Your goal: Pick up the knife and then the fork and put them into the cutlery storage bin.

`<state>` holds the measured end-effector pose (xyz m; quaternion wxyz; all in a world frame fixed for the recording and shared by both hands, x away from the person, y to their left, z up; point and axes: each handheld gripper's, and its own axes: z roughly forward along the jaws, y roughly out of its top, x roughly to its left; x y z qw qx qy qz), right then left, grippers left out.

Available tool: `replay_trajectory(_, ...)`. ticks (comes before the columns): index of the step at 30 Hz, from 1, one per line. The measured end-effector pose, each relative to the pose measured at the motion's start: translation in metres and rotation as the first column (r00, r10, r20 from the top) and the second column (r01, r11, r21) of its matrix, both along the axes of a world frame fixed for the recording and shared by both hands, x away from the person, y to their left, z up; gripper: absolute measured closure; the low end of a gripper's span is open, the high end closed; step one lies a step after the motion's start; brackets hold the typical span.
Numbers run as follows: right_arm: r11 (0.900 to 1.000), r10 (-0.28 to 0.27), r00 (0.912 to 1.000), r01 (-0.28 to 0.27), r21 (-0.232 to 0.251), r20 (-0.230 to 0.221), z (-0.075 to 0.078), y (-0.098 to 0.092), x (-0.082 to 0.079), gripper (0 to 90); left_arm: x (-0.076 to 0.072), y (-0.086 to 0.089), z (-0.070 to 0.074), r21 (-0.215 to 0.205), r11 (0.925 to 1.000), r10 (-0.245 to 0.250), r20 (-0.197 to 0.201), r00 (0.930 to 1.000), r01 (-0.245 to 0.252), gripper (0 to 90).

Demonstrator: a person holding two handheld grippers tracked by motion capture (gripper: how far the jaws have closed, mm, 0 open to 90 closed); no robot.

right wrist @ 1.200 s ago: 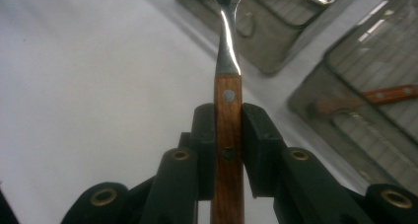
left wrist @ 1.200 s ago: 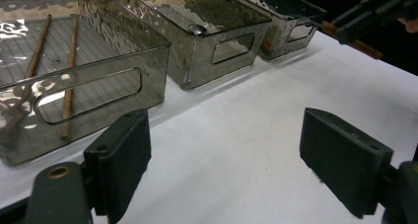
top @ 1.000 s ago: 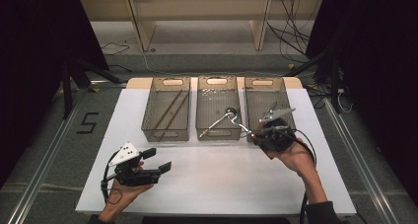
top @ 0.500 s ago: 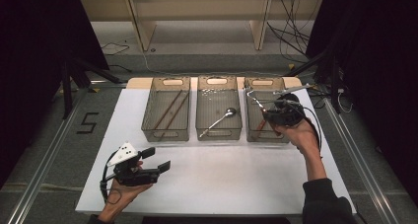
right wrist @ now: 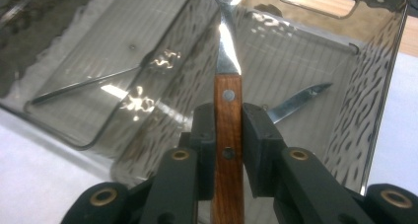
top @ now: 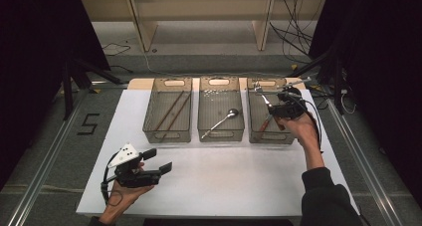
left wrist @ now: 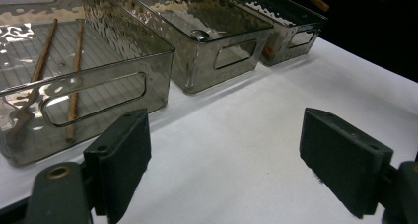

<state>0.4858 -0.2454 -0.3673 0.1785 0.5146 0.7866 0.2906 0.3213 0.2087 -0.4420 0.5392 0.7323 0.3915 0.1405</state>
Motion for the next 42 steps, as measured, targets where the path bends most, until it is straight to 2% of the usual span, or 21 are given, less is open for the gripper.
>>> replay_trajectory(9,1.0,-0.029,0.9992,0.029,-0.012,-0.027,-0.011,0.0,0.012,77.2,0.0,0.0,0.0,-0.001,1.0,-0.002,-0.001,1.0,0.002,19.3)
replay_trajectory(13,0.999,-0.037,0.9977,0.035,-0.033,-0.056,-0.019,0.001,0.019,77.1,0.0,0.0,0.0,-0.009,0.9999,-0.004,-0.001,1.0,0.004,19.3)
replay_trajectory(17,0.999,-0.042,0.9958,0.04,-0.031,-0.081,-0.027,0.0,0.023,76.0,0.001,0.001,0.0,-0.016,0.9999,-0.003,-0.006,1.0,0.003,19.3)
replay_trajectory(18,0.998,-0.045,0.9961,0.042,-0.037,-0.075,-0.029,0.001,0.024,75.7,0.001,0.0,0.0,-0.021,0.9998,-0.002,-0.006,1.0,0.001,19.3)
replay_trajectory(19,0.999,-0.037,0.9966,0.034,-0.035,-0.074,-0.03,0.0,0.025,75.0,0.001,0.001,0.0,-0.017,0.9998,-0.003,-0.006,1.0,0.003,19.3)
replay_trajectory(21,1.0,-0.016,0.9969,0.016,-0.008,-0.077,-0.029,0.001,0.025,67.4,0.001,0.0,0.0,-0.023,0.9997,-0.001,-0.006,1.0,0.001,19.2)
replay_trajectory(24,1.0,0.007,0.9985,-0.006,0.013,-0.053,-0.024,0.004,0.021,65.2,0.001,0.001,0.0,-0.021,0.9998,0.0,-0.009,1.0,0.0,19.2)
replay_trajectory(28,0.998,0.047,0.9984,-0.046,0.04,-0.033,-0.018,0.008,0.013,54.6,0.001,0.002,0.0,-0.028,0.9996,0.002,-0.009,1.0,-0.003,19.1)
replay_trajectory(31,0.994,0.081,0.9967,-0.081,0.076,0.004,-0.014,0.01,0.003,49.2,0.001,0.002,0.0,-0.035,0.9994,0.005,-0.012,0.9999,-0.005,19.1)
replay_trajectory(39,0.97,0.153,0.9811,-0.172,0.172,0.119,-0.012,0.019,-0.034,37.6,0.002,0.004,0.0,-0.044,0.999,0.004,-0.021,0.9998,-0.005,19.0)
replay_trajectory(42,0.955,0.167,0.9753,-0.196,0.223,0.144,-0.014,0.02,-0.047,35.7,0.003,0.004,0.0,-0.041,0.9991,0.003,-0.027,0.9996,-0.004,18.8)
